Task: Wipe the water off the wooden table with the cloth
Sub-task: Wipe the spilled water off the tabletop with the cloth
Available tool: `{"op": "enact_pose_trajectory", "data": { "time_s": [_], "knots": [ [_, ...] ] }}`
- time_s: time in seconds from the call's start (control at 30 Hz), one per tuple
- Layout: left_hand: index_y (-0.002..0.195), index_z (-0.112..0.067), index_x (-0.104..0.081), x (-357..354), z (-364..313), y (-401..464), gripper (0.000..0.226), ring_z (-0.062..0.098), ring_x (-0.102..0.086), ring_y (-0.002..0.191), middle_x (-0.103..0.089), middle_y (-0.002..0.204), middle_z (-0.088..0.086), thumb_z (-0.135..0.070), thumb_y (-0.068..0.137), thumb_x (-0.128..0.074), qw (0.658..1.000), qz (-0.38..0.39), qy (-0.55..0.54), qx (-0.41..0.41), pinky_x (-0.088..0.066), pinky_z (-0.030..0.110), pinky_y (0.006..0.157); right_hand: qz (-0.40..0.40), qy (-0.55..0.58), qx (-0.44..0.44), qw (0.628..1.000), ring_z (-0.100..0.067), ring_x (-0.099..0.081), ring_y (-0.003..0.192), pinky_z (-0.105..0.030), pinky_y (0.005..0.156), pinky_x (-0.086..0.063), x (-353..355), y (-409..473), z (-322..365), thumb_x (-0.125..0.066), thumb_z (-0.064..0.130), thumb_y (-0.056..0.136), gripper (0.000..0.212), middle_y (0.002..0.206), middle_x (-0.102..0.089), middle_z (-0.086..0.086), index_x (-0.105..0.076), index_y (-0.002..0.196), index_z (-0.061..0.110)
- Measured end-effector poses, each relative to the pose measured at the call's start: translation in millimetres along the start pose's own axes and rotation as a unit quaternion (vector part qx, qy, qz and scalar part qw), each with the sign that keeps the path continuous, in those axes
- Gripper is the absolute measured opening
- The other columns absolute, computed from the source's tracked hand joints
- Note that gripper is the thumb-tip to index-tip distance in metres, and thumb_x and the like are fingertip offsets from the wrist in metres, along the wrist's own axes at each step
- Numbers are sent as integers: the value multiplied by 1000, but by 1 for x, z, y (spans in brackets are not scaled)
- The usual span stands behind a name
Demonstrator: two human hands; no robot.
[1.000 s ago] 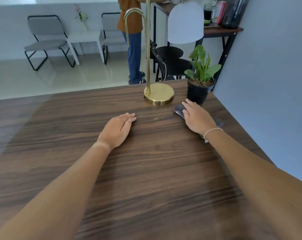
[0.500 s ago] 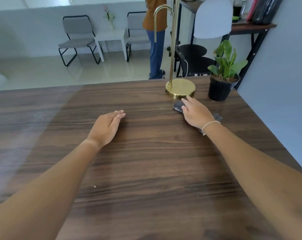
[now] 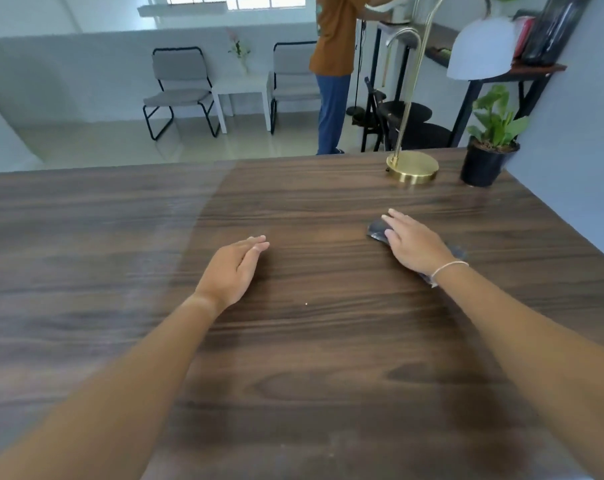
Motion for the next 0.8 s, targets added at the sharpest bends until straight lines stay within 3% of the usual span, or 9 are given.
{"op": "enact_pose_trajectory", "data": {
  "time_s": [0.2,0.33,0.43,0.53,0.6,0.7,0.8],
  "knots": [
    [114,-6,-63,8,10,-37,49,18,-46,129,-58,130,11,-31,85,-33,999,1,-35,-9,-27,20,108,12,-10,170,985,-18,-20,144,-22,114,-11,-60,-83,162,-34,22,100,45,157,-23,0,-31,144,16],
    [115,-6,-63,9,7,-44,48,17,-45,129,-57,131,10,-30,86,-33,998,18,-53,-26,-26,19,107,39,-27,255,966,-9,-17,143,-14,112,-5,-60,-163,178,-28,32,99,47,156,-21,10,-29,145,23],
    [114,-7,-64,10,9,-45,41,17,-46,129,-58,130,11,-26,89,-36,997,19,-67,-29,-27,21,107,44,-39,211,976,-10,-18,144,-15,113,-6,-46,-169,137,-23,38,97,50,155,-20,13,-29,145,26],
    [114,-8,-64,7,6,-45,42,16,-47,128,-58,130,10,-27,89,-36,996,24,-73,-39,-27,19,107,25,-52,66,996,-19,-16,146,-34,118,-13,-38,-131,95,-28,29,101,45,158,-17,8,-26,146,25],
    [114,-8,-64,2,-1,-42,48,15,-47,128,-58,130,9,-31,85,-33,995,31,-79,-46,-27,21,108,3,-56,25,998,-22,-16,146,-37,119,-14,-41,-113,96,-27,30,100,47,158,-16,5,-25,147,24],
    [113,-9,-64,-4,-9,-31,50,16,-47,127,-59,130,9,-32,83,-32,994,28,-94,-46,-29,26,110,12,-46,87,995,-23,-16,146,-33,119,-13,-57,-128,132,-31,32,99,48,158,-17,3,-26,146,22],
    [113,-9,-64,-19,-25,-14,47,14,-48,125,-59,129,8,-29,84,-34,993,37,-101,-51,-29,22,106,24,-58,185,981,-20,-18,145,-30,116,-14,-59,-182,161,-32,38,97,51,157,-19,6,-27,146,25]
  ]
}}
Point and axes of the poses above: each hand's wrist, its own y-axis towards the middle knuckle, its own x-axis out of the back of the hand, z = x × y, the point moved 10 cm from there along y, towards the middle knuckle
